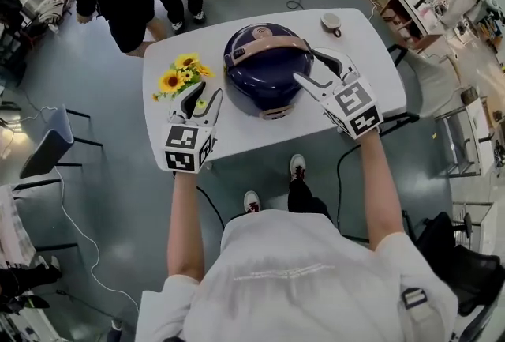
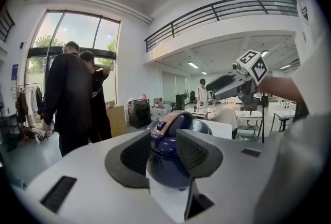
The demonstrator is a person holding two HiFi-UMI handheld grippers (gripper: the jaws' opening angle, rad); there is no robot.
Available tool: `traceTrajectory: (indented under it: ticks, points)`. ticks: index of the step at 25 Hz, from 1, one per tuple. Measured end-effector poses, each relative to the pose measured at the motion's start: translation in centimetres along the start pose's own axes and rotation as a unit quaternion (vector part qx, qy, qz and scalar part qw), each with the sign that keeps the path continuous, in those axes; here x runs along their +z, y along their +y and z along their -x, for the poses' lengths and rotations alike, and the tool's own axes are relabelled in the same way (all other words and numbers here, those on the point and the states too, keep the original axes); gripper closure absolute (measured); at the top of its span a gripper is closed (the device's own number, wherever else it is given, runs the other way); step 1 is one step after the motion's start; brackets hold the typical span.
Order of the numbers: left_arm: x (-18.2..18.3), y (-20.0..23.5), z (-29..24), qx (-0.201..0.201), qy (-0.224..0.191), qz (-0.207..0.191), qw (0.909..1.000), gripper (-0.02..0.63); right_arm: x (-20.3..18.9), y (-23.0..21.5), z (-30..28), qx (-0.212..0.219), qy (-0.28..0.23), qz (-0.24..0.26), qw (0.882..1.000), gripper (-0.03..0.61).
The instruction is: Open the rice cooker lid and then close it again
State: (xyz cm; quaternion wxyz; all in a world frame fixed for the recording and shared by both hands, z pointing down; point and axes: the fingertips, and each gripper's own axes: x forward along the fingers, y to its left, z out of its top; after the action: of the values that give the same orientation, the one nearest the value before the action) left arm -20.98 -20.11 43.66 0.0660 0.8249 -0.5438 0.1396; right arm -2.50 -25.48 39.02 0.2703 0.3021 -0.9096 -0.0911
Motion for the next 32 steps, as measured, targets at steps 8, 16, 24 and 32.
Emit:
traceTrajectory:
  ticks: [8,16,24,32]
  points:
    - [-0.1,0.5,-1.5,0.047,0.012,0.025,0.9985,0.453,0.3,-1.0,-4.2,0.086,-0.006,0.046,0.995,0.291]
    - [-0.3,2.7,-1.7,0.12,0.029,0.05,0.9911,0.453,0.3,-0.3,-9.2,0.233,0.003,0.097,0.968,0.29]
    - [-1.7,3.6,-0.1,0.179,0.046,0.07,0.9802,0.453,-0.4,2.1,-14.0,0.331,0.032,0.155,0.93,0.29]
    - [-2.7,4.1,0.9,0.2,0.053,0.083,0.9748,0.453,-1.7,4.2,-16.4,0.38,0.072,0.207,0.899,0.32]
